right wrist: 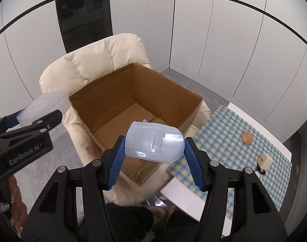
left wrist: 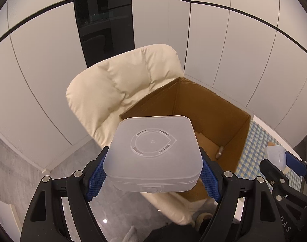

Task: Organize objects
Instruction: 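Bring the lid over the box with the left gripper while the right gripper lowers the case inside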

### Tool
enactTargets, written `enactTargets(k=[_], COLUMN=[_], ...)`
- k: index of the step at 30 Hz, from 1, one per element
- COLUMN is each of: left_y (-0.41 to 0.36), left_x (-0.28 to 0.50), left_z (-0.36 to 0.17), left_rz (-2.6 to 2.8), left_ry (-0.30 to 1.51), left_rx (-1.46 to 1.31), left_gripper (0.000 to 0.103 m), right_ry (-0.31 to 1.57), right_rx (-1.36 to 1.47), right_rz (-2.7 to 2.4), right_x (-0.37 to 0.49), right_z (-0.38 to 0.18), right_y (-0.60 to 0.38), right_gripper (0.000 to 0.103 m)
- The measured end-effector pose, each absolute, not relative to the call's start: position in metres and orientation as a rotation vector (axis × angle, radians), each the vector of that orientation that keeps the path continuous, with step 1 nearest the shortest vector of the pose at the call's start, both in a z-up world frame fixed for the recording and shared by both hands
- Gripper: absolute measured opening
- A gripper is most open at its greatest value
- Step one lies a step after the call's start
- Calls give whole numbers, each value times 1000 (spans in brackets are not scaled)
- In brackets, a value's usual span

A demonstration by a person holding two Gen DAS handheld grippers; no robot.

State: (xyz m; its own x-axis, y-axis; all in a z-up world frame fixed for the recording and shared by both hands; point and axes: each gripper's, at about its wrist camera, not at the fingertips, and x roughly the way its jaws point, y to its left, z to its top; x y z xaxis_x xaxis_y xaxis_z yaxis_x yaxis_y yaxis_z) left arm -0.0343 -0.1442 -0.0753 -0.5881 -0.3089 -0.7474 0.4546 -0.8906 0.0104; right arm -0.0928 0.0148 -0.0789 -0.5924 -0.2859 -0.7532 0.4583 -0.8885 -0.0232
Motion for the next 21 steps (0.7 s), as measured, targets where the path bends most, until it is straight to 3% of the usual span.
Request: enactTargets(k=[21], left_y=[-161], left_x=[-119], left_z=[-129], left_rz=[-2396], left_ry=[273], left_rx=[1189], left_gripper=[82], right_ry=[315], right_rx=[1205], right_rz=[-2439], right_x=[-175], right_z=[-138], right_y=[-15], right_gripper=[61])
